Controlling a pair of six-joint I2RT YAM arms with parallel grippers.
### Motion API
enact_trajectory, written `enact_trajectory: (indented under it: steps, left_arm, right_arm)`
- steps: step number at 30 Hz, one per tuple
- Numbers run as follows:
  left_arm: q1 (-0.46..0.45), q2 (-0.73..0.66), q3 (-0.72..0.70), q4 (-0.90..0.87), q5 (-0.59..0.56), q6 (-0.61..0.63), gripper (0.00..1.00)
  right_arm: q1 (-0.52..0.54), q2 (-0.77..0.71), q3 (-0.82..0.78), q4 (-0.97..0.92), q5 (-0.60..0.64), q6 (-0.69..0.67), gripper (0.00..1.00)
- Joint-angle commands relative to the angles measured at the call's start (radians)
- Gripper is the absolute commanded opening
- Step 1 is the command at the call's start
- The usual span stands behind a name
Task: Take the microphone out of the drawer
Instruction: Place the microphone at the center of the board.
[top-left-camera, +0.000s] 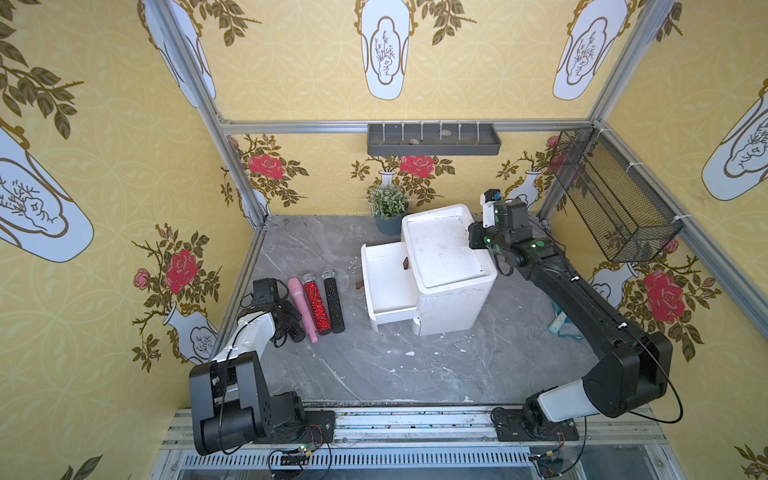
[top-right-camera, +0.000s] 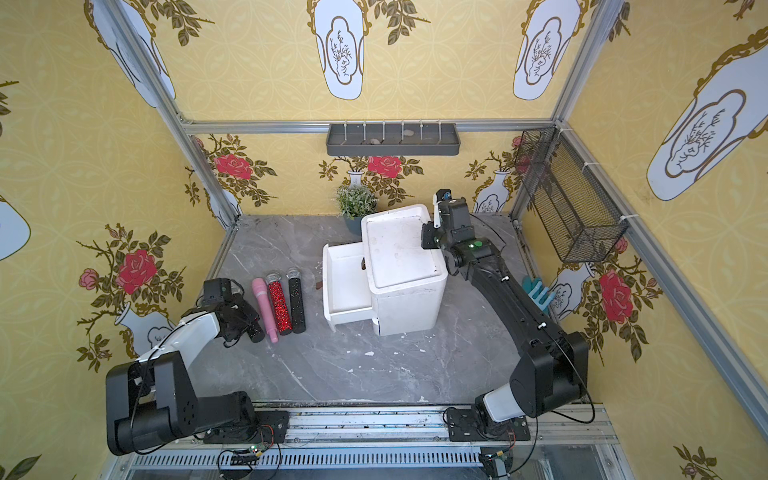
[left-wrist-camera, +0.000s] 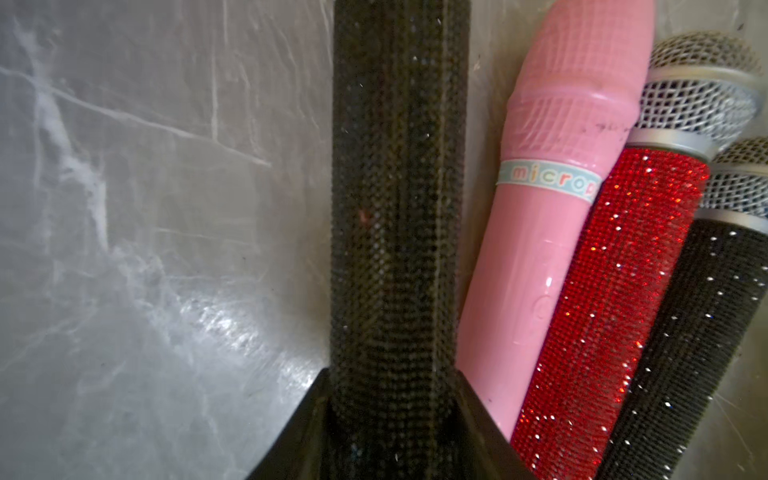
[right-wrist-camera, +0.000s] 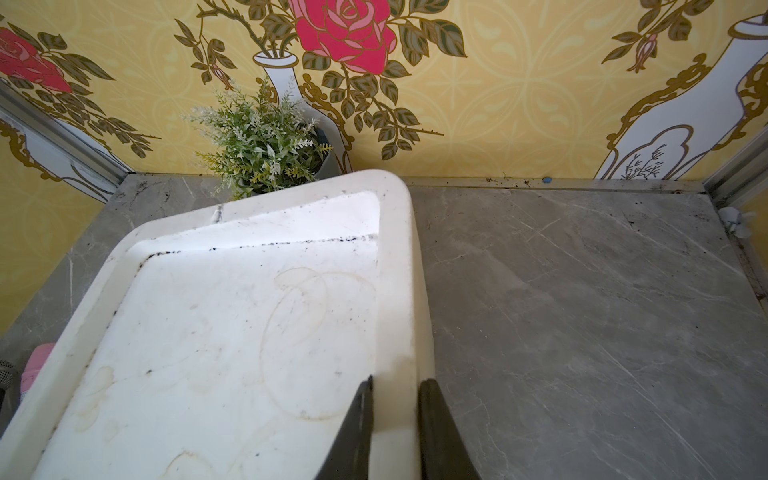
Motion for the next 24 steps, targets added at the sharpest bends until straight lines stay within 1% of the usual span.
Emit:
enact_trajectory:
  steps: [1, 5, 10, 24]
  left_arm:
    - [0.001, 0.013, -0.01, 0.04, 0.016, 0.0, 0.33]
    - [0.0, 0.03, -0.017, 0.052, 0.022, -0.002, 0.35]
    - [0.001, 0.054, -0.019, 0.055, 0.034, -0.006, 0.43]
    - [0.001, 0.037, -0.006, 0.026, 0.031, -0.006, 0.58]
  right_arm:
    - [-0.003, 0.011, -0.016, -0.171, -0.013, 0.009, 0.15]
    - [-0.003, 0.009, -0.015, -0.174, -0.012, 0.01, 0.15]
    - [-0.003, 0.006, -0.013, -0.175, -0.012, 0.009, 0.15]
    - [-0.003, 0.013, 0.002, -0.182, -0.012, 0.006, 0.15]
